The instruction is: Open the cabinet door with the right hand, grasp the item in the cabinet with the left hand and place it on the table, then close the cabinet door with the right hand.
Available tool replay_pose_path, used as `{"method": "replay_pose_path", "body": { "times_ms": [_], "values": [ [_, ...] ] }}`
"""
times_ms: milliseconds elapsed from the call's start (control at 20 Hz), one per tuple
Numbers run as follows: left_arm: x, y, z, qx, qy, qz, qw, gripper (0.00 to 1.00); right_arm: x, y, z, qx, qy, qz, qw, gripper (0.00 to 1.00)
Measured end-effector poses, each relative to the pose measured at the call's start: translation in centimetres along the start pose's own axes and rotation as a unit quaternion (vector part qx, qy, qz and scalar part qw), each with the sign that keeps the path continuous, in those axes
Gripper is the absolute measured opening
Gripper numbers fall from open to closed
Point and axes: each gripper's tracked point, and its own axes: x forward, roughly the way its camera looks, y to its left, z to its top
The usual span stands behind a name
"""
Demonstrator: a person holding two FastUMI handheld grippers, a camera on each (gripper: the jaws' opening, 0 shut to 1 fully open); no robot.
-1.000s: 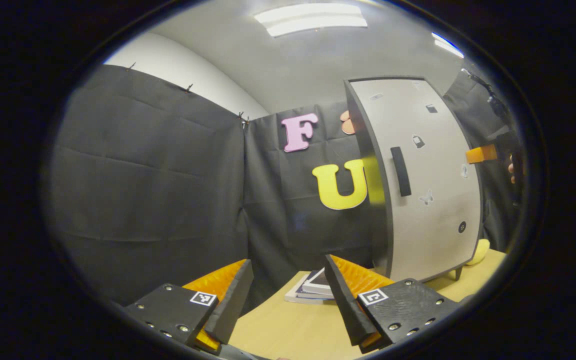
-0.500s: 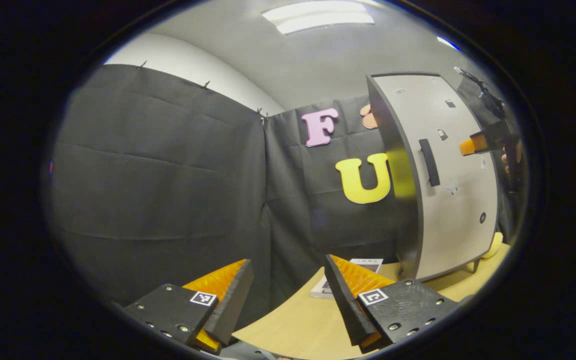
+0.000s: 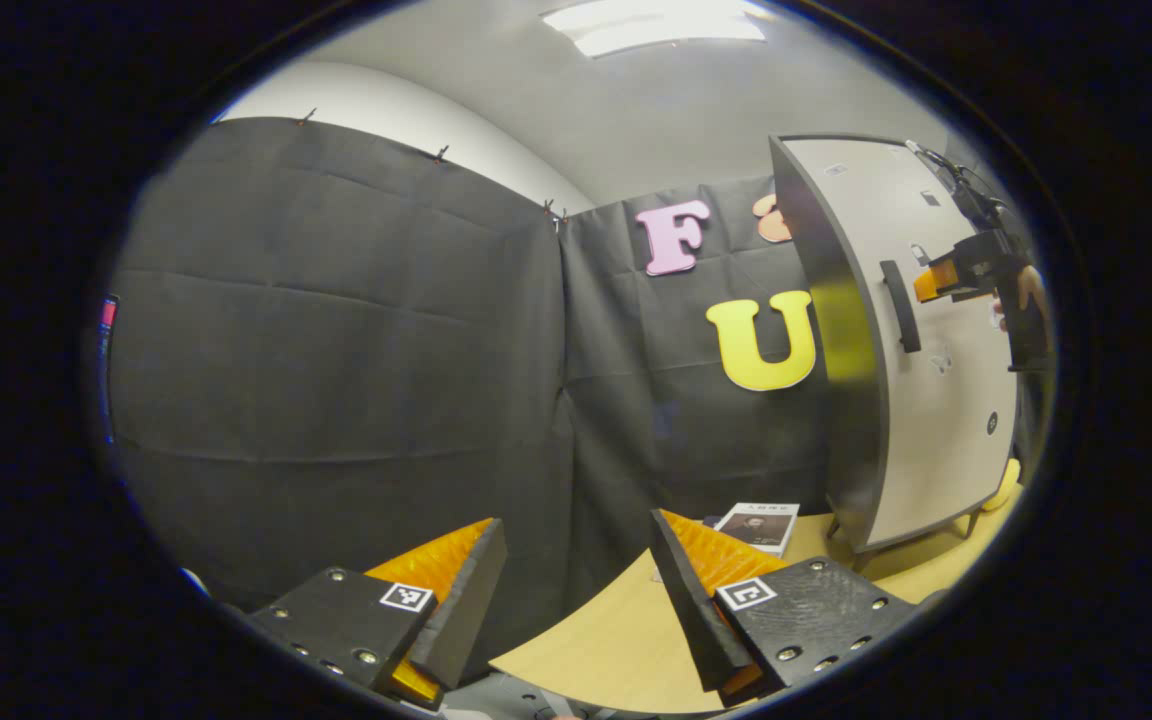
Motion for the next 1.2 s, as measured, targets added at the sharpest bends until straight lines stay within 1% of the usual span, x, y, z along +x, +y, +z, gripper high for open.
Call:
{"method": "replay_pose_path", "body": {
  "times_ms": [200, 250, 300, 350, 400, 450, 500, 550, 600, 700, 750, 800, 900, 950, 1000, 1100, 1150, 1200],
  "values": [
    [0.4, 1.7, -0.8, -0.003, 0.009, 0.018, 1.000, 0.87, 2.0, 1.4, -0.7, 0.011, 0.015, 0.005, 1.000, 0.97],
    [0.5, 1.8, -1.0, -0.004, 0.010, 0.021, 1.000, 0.87, 2.6, 1.6, -1.0, 0.015, 0.021, 0.004, 1.000, 0.96],
    [0.7, 1.9, -1.1, -0.005, 0.011, 0.023, 1.000, 0.87, 3.1, 1.8, -1.1, 0.019, 0.026, 0.004, 0.999, 0.93],
    [0.8, 2.0, -1.2, -0.004, 0.012, 0.025, 1.000, 0.87, 3.6, 2.1, -1.3, 0.024, 0.033, 0.004, 0.999, 0.84],
    [1.0, 2.3, -1.4, -0.004, 0.012, 0.026, 1.000, 0.87, 4.0, 2.4, -1.4, 0.027, 0.036, 0.006, 0.999, 0.83],
    [1.0, 2.4, -1.4, -0.003, 0.013, 0.026, 1.000, 0.87, 4.4, 2.7, -1.4, 0.026, 0.037, 0.006, 0.999, 0.77],
    [0.9, 2.6, -1.5, -0.003, 0.013, 0.026, 1.000, 0.87, 4.7, 3.1, -1.6, 0.023, 0.040, 0.008, 0.999, 0.76],
    [0.9, 2.7, -1.5, -0.001, 0.012, 0.026, 1.000, 0.87, 5.1, 3.5, -1.9, 0.021, 0.045, 0.011, 0.999, 0.72],
    [0.9, 2.9, -1.5, 0.000, 0.012, 0.026, 1.000, 0.87, 5.3, 3.8, -2.2, 0.020, 0.047, 0.011, 0.999, 0.73],
    [1.1, 3.2, -1.7, 0.001, 0.014, 0.025, 1.000, 0.87, 5.8, 3.3, -2.1, 0.012, 0.043, -0.009, 0.999, 0.41],
    [1.2, 3.2, -1.7, 0.000, 0.016, 0.025, 1.000, 0.87, 6.0, 3.4, -2.1, 0.002, 0.041, -0.017, 0.999, 0.39],
    [1.2, 3.1, -1.7, -0.002, 0.016, 0.022, 1.000, 0.87, 6.0, 3.2, -2.1, -0.010, 0.045, -0.020, 0.999, 0.34],
    [1.4, 2.8, -1.5, -0.001, 0.015, 0.016, 1.000, 0.87, 5.6, 3.3, -2.2, -0.016, 0.045, -0.021, 0.999, 0.27],
    [1.5, 2.6, -1.3, 0.001, 0.013, 0.014, 1.000, 0.87, 5.5, 3.4, -2.2, -0.020, 0.045, -0.013, 0.999, 0.16],
    [1.7, 2.3, -1.1, 0.001, 0.010, 0.009, 1.000, 0.87, 5.2, 3.4, -2.1, -0.019, 0.045, -0.004, 0.999, 0.15],
    [2.1, 1.0, -0.7, 0.000, 0.006, -0.005, 1.000, 0.87, 4.5, 3.7, -1.9, -0.018, 0.048, 0.012, 0.999, 0.17],
    [2.1, 0.3, -0.5, -0.001, 0.005, -0.013, 1.000, 0.87, 4.0, 3.8, -1.9, -0.019, 0.050, 0.018, 0.998, 0.15],
    [2.1, -0.3, -0.3, -0.002, 0.002, -0.020, 1.000, 0.87, 3.4, 3.8, -1.8, -0.021, 0.052, 0.024, 0.998, 0.17]
  ]
}}
